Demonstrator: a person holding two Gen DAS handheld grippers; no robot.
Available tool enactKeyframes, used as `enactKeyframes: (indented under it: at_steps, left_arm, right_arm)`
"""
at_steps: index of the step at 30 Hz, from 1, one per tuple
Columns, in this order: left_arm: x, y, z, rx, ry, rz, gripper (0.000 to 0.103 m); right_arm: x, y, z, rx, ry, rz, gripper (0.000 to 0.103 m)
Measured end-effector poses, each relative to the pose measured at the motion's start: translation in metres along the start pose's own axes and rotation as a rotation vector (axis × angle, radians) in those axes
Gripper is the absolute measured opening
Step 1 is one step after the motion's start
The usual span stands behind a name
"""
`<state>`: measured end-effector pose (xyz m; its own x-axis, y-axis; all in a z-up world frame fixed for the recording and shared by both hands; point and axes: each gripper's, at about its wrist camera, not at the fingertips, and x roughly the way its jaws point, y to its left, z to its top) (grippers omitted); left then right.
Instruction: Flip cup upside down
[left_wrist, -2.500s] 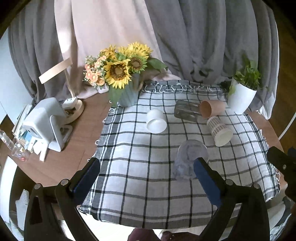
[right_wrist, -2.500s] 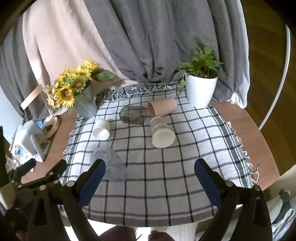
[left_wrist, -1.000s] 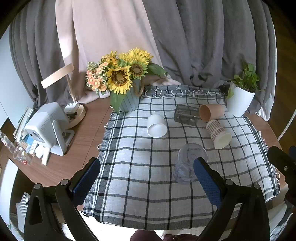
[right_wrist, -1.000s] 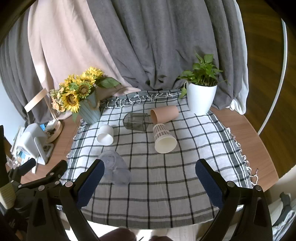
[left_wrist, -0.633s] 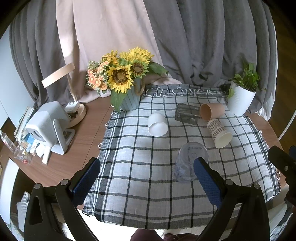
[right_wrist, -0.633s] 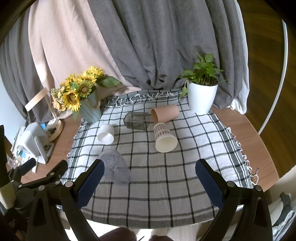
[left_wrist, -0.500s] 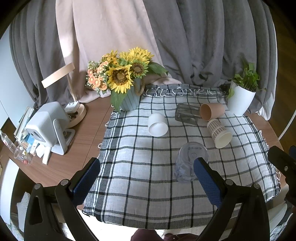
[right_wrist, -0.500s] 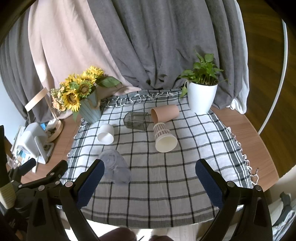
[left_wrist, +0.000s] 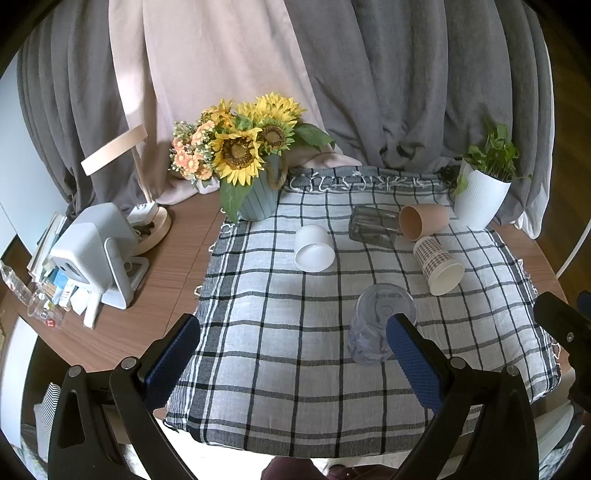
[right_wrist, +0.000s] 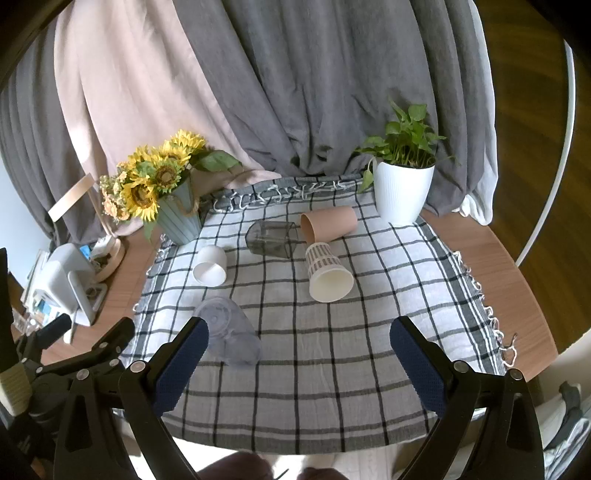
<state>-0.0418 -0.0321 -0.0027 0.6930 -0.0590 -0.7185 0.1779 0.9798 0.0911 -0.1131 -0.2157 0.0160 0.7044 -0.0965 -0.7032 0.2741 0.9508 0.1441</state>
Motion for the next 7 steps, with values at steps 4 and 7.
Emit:
enactKeyframes:
  at_steps: [4, 7]
  left_arm:
    - [0.0001, -0.0003, 0.0002, 0.001, -0.001, 0.002, 0.103]
    - [0.0, -0.0009, 0.0012, -0.001, 0.001, 0.001, 0.103]
  right_arm:
    - [0.0005, -0.0001, 0.0001, 0.0, 0.0, 0.0, 0.099]
    - [0.0006, -0.0006, 0.0003, -0.001, 0.0, 0.001, 0.099]
